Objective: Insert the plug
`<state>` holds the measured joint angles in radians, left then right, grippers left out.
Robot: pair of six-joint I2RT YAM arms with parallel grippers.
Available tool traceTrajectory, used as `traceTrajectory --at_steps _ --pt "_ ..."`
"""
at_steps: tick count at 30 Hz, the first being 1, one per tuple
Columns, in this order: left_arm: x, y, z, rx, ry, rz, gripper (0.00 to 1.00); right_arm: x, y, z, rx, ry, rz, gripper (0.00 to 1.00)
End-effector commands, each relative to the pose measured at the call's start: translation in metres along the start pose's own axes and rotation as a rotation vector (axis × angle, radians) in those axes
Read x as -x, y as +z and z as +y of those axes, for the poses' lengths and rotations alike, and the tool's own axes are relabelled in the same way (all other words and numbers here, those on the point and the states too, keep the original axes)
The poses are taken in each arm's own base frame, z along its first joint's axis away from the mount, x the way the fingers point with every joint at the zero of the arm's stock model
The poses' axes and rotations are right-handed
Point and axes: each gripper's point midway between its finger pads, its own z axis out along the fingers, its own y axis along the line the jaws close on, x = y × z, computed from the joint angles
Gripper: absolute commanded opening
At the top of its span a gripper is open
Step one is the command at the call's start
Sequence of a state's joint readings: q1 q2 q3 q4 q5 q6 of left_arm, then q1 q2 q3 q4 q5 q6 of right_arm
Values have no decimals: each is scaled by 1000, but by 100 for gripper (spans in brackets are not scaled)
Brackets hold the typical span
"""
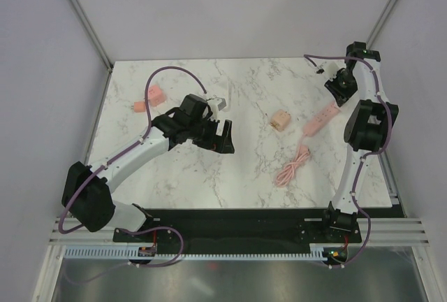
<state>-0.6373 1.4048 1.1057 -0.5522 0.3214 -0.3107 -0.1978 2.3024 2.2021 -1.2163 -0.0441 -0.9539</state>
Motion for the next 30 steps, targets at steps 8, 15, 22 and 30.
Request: traceTrajectory --at_steps 8,15,22,30 --pt "7 -2 -3 -7 60 -17 100 12 12 -1 43 -57 -63 0" --pt "7 -3 -6 -17 61 -19 100 10 18 6 78 -69 -78 0" --pt "8 -6 -7 -20 65 -28 100 -5 42 18 111 -56 -21 0" --pt "11 -9 -7 -12 71 -43 100 -24 89 48 214 -25 29 0"
